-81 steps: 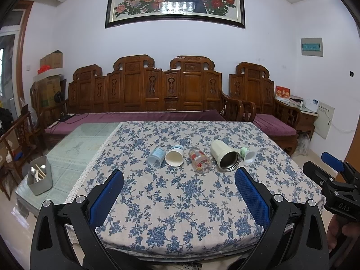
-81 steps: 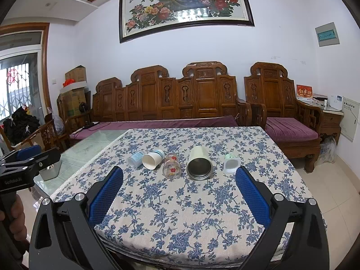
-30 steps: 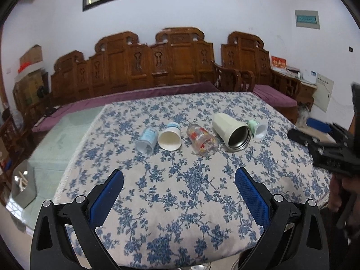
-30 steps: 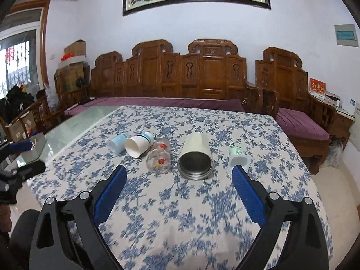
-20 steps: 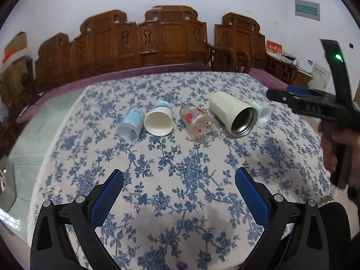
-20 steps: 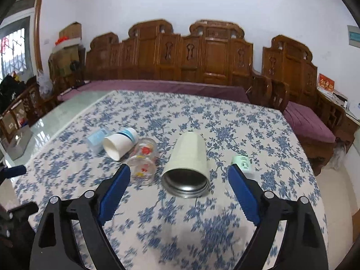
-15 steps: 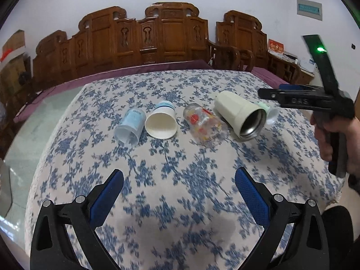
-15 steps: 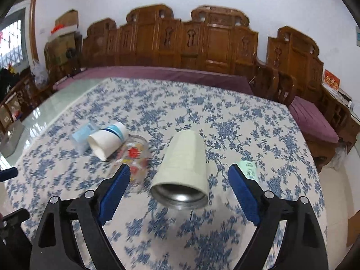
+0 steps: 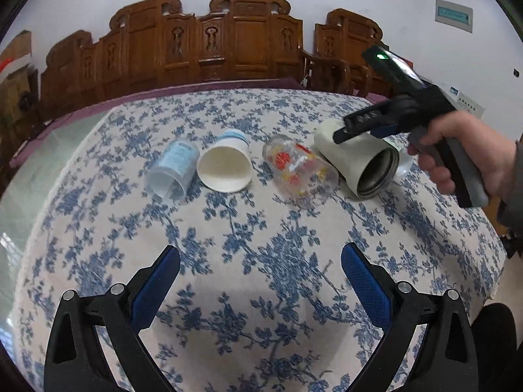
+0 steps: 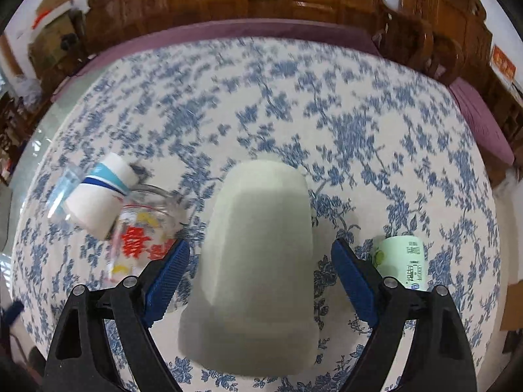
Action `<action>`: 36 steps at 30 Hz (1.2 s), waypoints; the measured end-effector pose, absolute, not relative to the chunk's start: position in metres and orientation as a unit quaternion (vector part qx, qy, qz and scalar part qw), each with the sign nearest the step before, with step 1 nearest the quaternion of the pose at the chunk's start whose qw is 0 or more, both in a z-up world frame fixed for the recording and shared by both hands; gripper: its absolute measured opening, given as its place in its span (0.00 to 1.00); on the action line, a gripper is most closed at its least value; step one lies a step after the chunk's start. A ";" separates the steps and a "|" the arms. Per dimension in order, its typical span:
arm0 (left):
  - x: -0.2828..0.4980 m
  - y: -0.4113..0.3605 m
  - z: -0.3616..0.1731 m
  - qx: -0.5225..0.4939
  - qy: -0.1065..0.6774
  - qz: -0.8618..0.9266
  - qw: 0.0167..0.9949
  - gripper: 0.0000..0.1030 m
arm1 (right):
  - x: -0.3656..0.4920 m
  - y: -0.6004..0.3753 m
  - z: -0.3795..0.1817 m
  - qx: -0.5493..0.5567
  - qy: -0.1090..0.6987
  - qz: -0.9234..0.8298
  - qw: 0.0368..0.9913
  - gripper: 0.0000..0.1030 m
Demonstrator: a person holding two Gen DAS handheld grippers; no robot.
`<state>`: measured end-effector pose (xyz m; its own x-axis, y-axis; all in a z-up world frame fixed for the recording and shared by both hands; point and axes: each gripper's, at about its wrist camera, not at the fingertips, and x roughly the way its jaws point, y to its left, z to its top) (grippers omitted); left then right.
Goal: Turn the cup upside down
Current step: 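Lift the cream cup with the right gripper and carry it toward the left tool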
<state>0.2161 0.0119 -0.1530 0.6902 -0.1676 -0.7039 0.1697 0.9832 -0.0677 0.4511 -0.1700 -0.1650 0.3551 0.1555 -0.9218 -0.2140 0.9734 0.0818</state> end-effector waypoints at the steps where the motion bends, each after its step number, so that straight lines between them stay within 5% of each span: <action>1: 0.215 0.012 -0.155 -0.001 0.384 -0.094 0.919 0.92 | 0.454 -0.169 -0.170 -0.024 0.569 0.114 0.814 0.87; 9: 0.205 0.003 -0.155 0.012 0.388 -0.109 0.915 0.92 | 0.455 -0.163 -0.178 -0.031 0.596 0.112 0.795 0.76; 36: 0.128 0.050 -0.121 -0.016 0.379 -0.046 0.924 0.92 | 0.245 -0.111 -0.149 -0.020 0.536 0.248 0.807 0.76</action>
<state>0.1282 0.0502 -0.1206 0.7081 -0.0969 -0.6994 0.0728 0.9953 -0.0642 0.2453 -0.1108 -0.1485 0.3021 0.3778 -0.8752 -0.4210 0.8766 0.2331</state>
